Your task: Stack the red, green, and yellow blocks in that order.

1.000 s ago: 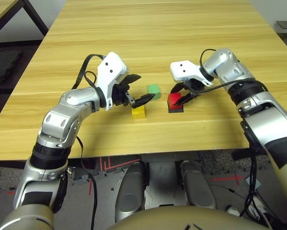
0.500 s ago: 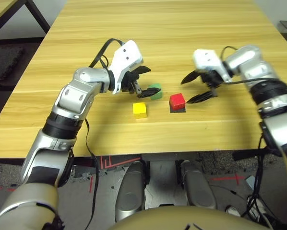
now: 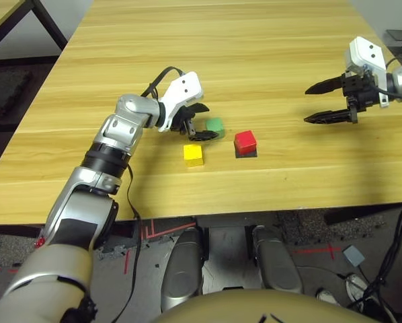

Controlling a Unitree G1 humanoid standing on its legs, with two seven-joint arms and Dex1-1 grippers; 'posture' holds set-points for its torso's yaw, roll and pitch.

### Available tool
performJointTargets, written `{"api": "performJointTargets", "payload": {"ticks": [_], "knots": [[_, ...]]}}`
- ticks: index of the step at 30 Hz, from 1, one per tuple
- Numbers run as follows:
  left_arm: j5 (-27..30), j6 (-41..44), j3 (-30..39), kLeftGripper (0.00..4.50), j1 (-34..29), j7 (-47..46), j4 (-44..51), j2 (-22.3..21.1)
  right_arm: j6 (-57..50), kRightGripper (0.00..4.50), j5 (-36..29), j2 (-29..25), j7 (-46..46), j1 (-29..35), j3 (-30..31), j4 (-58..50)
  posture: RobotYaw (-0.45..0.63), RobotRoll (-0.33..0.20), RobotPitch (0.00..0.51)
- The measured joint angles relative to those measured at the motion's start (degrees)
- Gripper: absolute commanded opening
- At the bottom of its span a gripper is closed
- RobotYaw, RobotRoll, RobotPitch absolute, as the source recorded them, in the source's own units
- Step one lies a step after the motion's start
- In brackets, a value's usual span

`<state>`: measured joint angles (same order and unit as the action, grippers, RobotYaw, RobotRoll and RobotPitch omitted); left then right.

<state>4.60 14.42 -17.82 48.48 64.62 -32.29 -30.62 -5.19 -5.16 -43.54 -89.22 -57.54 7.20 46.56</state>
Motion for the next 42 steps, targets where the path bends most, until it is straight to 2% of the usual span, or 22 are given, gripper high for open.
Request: {"api": "performJointTargets", "payload": {"ticks": [1, 4, 8, 9, 10, 17, 21, 26, 29, 35, 38, 42], "knots": [[-0.3, -0.3, 0.0, 4.50, 0.0, 0.1, -0.7, 0.3, -0.7, 4.44, -0.2, 0.0, 0.3, 0.4, -0.2, -1.0, 0.14, -0.052, 0.095], [-0.8, -0.6, 0.1, 3.93, 0.1, 0.4, -1.9, 1.1, -2.2, 4.50, -0.6, 0.0, 1.0, 1.3, -1.0, -3.2, 0.14, -0.051, 0.097], [-1.5, -0.9, 0.4, 2.63, 0.1, 0.4, -3.0, 2.9, -3.7, 4.50, -0.6, 0.0, 1.8, 2.1, -1.2, -5.0, 0.14, -0.049, 0.098], [-1.6, -0.9, 0.5, 2.19, 0.1, 0.3, -3.0, 3.5, -3.9, 4.50, -0.6, 0.0, 1.9, 2.1, -1.2, -5.2, 0.15, -0.047, 0.099], [-1.7, -0.9, 0.7, 1.99, 0.1, 0.2, -3.1, 4.0, -4.0, 4.50, -0.6, 0.0, 2.0, 2.1, -1.2, -5.3, 0.15, -0.045, 0.100], [-1.7, -0.9, 2.8, 1.99, 1.4, -2.0, -5.4, 8.1, -4.0, 4.50, -0.6, 0.6, 3.4, 2.7, -1.3, -5.1, 0.16, -0.038, 0.101], [-1.7, 0.9, 3.9, 1.99, 2.3, -3.2, -4.1, 8.2, -4.0, 4.50, -0.6, 0.8, 4.3, 2.7, -1.5, -5.0, 0.17, -0.022, 0.103], [-1.6, 11.1, 4.3, 1.99, 2.5, -2.5, 8.3, 4.4, -3.8, 4.50, -0.6, 0.8, 5.3, 4.2, -2.4, -4.7, 0.19, 0.001, 0.105], [-1.0, 21.4, 4.0, 1.99, 2.5, -1.9, 18.3, 2.4, -3.8, 4.50, -0.6, 0.9, 5.7, 5.6, -2.6, -4.3, 0.20, 0.012, 0.109], [1.9, 36.4, 1.9, 1.99, 2.7, -2.2, 32.1, 1.8, -3.6, 4.50, -0.7, 1.1, 6.1, 6.8, -3.5, -4.3, 0.20, 0.031, 0.116], [3.1, 40.2, 0.7, 1.99, 3.0, -3.1, 35.6, 2.5, -3.3, 4.50, -0.8, 1.5, 5.8, 7.0, -3.6, -4.3, 0.19, 0.033, 0.119], [3.2, 41.0, -1.1, 1.99, 3.0, -4.8, 35.7, 3.9, -2.4, 4.50, -2.5, 1.7, 3.7, 7.4, -3.7, -4.3, 0.18, 0.035, 0.123]]}}
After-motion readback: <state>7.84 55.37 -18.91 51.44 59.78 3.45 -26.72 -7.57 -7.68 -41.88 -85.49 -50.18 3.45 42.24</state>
